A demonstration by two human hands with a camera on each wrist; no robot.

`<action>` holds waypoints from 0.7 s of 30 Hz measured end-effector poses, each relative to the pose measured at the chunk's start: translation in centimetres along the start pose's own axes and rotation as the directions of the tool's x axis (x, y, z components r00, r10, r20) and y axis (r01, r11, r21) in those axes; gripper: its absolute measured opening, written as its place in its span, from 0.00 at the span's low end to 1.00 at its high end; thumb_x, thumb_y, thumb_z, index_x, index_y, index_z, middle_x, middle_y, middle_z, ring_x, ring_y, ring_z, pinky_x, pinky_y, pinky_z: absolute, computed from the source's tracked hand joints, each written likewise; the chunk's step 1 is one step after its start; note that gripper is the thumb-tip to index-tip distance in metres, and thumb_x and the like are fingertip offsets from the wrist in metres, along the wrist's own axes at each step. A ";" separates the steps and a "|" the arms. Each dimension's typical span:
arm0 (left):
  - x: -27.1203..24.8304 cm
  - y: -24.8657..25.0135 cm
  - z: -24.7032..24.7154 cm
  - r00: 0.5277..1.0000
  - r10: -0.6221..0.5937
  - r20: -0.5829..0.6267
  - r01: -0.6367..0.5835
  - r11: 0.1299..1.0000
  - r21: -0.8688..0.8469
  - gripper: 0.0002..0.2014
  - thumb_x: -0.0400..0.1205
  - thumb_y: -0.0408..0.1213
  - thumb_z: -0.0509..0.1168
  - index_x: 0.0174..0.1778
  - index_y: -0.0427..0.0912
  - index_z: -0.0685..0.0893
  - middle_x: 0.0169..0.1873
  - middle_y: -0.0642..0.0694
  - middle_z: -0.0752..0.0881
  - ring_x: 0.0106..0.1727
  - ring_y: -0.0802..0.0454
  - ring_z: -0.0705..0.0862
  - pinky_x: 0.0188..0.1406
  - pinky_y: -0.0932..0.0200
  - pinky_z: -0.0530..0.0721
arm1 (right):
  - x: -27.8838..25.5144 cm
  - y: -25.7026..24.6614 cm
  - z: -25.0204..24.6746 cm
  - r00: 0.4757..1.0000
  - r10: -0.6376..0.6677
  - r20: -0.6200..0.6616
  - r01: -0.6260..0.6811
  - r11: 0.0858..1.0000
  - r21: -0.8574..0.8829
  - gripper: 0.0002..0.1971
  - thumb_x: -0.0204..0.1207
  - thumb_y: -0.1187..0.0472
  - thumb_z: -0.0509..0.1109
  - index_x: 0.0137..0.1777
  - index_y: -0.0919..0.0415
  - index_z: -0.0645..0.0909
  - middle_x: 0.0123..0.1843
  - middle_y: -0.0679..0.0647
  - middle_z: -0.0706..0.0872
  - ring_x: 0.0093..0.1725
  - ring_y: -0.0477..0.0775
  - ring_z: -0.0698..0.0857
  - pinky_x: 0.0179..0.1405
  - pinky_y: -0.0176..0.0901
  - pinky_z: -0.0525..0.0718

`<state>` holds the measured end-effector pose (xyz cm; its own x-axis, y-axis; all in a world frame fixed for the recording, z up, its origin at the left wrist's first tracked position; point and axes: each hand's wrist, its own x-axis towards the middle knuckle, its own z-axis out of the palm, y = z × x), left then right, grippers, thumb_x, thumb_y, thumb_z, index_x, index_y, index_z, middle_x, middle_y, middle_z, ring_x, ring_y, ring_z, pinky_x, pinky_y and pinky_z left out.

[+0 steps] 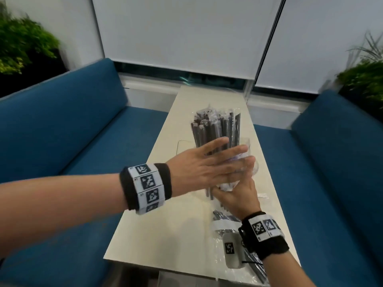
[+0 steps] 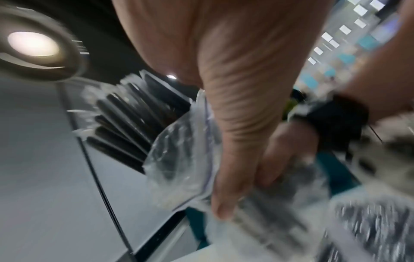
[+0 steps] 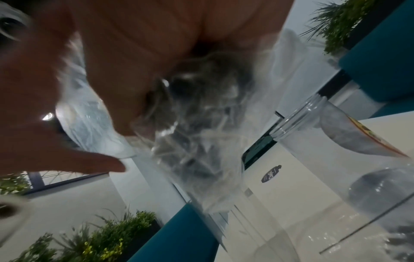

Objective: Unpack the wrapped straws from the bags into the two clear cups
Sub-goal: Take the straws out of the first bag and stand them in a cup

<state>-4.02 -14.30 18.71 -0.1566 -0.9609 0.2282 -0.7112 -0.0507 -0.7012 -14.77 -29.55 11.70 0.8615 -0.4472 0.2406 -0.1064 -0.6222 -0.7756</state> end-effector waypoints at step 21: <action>2.6 -6.2 6.1 0.888 -0.459 -0.018 0.402 0.796 -0.453 0.33 0.70 0.57 0.77 0.68 0.45 0.83 0.53 0.44 0.91 0.50 0.36 0.89 0.57 0.36 0.84 | 6.3 -10.5 -9.9 0.908 0.049 0.416 0.158 0.880 -0.449 0.31 0.71 0.32 0.76 0.74 0.36 0.76 0.57 0.43 0.88 0.54 0.48 0.88 0.54 0.48 0.86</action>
<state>4.15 -18.15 19.58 0.1751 -0.8253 0.5368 -0.9393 -0.3034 -0.1600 -13.09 -32.19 27.10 0.9836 -0.1690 -0.0624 -0.1800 -0.9064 -0.3821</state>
